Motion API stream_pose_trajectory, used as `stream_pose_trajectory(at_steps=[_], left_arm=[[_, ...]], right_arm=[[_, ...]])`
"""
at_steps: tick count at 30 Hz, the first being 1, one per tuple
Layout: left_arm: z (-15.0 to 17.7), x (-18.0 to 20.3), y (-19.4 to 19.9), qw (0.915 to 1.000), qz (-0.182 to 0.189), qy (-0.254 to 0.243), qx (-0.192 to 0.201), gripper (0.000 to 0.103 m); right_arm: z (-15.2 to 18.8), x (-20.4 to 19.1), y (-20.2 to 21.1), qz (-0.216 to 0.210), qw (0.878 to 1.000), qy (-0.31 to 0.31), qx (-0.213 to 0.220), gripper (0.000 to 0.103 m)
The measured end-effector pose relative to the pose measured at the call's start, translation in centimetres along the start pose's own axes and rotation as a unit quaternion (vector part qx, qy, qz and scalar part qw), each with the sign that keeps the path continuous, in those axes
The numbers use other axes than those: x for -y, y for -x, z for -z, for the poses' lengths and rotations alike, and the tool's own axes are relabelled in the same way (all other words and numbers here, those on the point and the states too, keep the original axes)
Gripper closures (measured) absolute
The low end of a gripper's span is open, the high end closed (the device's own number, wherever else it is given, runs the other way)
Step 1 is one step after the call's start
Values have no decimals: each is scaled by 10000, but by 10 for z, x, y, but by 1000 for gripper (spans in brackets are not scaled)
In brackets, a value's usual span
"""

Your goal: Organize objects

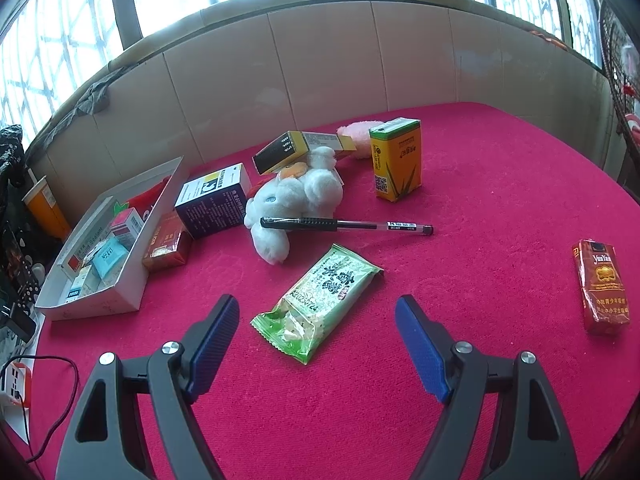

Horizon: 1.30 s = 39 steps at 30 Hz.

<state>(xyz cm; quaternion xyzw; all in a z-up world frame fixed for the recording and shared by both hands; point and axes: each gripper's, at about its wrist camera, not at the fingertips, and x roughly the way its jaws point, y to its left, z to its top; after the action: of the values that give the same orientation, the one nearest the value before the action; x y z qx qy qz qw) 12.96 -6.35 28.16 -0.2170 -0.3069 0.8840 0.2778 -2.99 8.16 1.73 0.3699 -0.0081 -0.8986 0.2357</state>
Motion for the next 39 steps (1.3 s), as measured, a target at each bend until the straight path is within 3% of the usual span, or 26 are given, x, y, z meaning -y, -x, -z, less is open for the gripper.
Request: stream_pose_trajectory(at_steps=[6, 12, 16, 20, 26, 29, 34, 39], left_arm=[[0, 0, -1, 9999, -145, -19, 29, 0], [-1, -15, 4, 9997, 11, 233, 107, 0], [-2, -2, 11, 9996, -5, -18, 275, 0], [0, 4, 3, 9998, 74, -120, 139, 0], [0, 7, -9, 9999, -120, -72, 4, 0], [1, 8, -19, 9995, -311, -23, -89, 0], [3, 3, -41, 9963, -722, -436, -168, 0], [6, -50, -72, 9820, -1747, -710, -145, 0]], right_arm=[[1, -2, -1, -9, 10000, 41, -31, 22], [1, -3, -2, -3, 10000, 47, -26, 22], [2, -4, -1, -26, 10000, 63, -24, 22], [1, -2, 0, -39, 10000, 27, -4, 22], [2, 1, 4, -110, 9999, -32, 47, 22], [3, 5, 4, -149, 9998, -88, 33, 22], [1, 16, 7, -169, 9996, -226, 99, 22], [-7, 34, 13, -138, 9987, -435, 209, 22]])
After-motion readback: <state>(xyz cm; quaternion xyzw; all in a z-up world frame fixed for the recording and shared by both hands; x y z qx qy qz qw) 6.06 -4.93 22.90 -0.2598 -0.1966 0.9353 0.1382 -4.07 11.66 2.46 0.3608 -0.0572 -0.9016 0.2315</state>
